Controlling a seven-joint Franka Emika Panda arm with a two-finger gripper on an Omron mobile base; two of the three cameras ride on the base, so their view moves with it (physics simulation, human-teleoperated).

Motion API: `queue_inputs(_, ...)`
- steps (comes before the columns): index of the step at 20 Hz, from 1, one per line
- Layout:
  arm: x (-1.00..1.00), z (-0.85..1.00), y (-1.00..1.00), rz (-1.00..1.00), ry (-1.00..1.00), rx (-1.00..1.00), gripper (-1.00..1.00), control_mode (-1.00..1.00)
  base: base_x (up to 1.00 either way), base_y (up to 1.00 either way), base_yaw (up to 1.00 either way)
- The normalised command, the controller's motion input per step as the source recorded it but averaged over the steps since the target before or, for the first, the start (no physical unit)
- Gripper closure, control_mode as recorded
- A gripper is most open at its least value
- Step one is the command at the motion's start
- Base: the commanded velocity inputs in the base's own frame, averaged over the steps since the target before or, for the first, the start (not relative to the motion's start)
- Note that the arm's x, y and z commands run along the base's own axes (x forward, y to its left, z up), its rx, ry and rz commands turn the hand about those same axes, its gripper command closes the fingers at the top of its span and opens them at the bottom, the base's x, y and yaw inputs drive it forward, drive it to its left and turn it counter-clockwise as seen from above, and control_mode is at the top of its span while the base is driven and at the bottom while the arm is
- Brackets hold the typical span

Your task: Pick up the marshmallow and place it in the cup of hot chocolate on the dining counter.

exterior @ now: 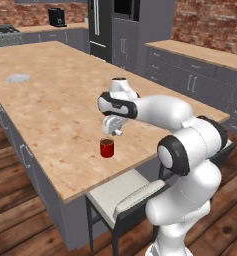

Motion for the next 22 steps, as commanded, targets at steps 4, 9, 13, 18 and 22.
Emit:
queue_inputs(4,0.34,-0.2,0.2,0.0,0.0,0.0,1.0,-1.0,0.0,0.0,0.0)
queue_inputs(9,0.2,-0.18,0.13,0.0,0.01,0.0,1.0,-1.0,0.0,0.0,0.0)
queue_inputs(13,0.39,-0.35,0.08,0.0,0.0,0.0,1.0,-1.0,0.0,0.0,0.0)
queue_inputs(18,0.32,-0.31,0.0,0.0,0.0,-0.01,1.0,-1.0,0.0,0.0,0.0)
queue_inputs(22,0.16,-0.19,0.03,0.0,0.01,0.0,1.0,-1.0,0.0,0.0,0.0)
